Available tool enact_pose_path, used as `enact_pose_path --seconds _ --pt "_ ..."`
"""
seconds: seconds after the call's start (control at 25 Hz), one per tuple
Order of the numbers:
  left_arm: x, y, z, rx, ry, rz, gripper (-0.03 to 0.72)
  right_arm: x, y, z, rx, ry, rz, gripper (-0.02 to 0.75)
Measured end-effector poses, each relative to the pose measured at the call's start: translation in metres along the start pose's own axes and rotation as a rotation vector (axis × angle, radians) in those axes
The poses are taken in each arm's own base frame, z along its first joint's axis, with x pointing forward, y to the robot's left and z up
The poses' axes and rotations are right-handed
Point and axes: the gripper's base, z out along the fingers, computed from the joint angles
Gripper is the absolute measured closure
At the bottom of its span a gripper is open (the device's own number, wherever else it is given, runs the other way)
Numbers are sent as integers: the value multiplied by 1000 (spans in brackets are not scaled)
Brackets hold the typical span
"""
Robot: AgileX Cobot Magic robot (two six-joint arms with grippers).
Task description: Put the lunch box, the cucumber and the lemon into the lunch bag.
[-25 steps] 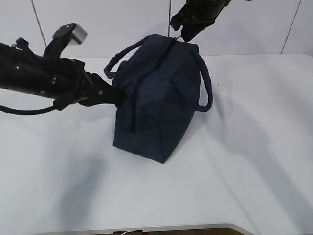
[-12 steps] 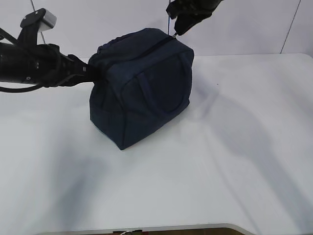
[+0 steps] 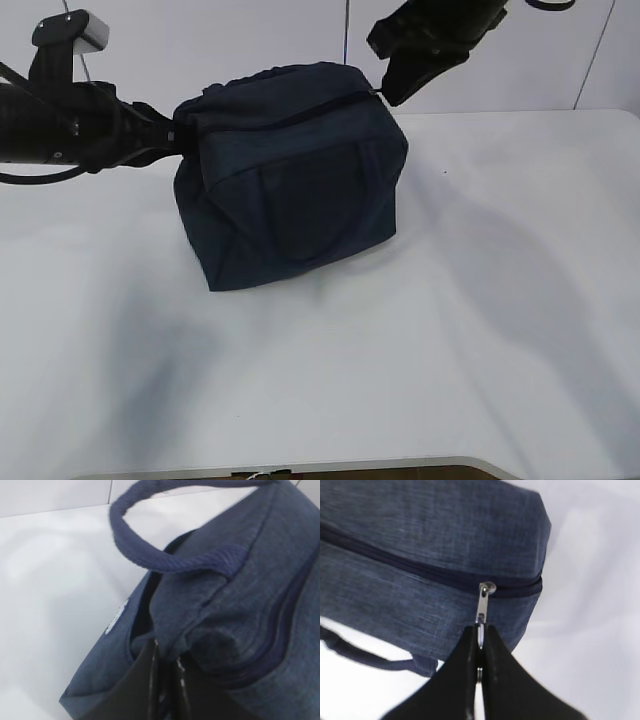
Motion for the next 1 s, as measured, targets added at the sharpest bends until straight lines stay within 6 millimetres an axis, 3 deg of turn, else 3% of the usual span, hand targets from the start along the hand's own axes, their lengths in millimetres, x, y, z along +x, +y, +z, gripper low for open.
enact_pose_path --seconds 0.16,0.44,0.56,0.76,0.84,1.0 --pt "0 0 0 -4 -1 -1 697 9 20 -14 -63 -7 14 733" --pt "0 1 0 -10 -2 -2 697 13 81 -12 -153 30 -73 733" --pt "0 2 0 -14 -1 -2 697 12 90 -12 -163 30 -83 733" --pt "0 2 0 -15 0 0 680 14 84 -12 -104 49 -57 733" --pt "0 2 0 -14 5 8 620 14 84 -12 -96 51 -55 733" --pt "0 4 -1 -16 2 5 367 14 83 -12 -86 54 -55 733"
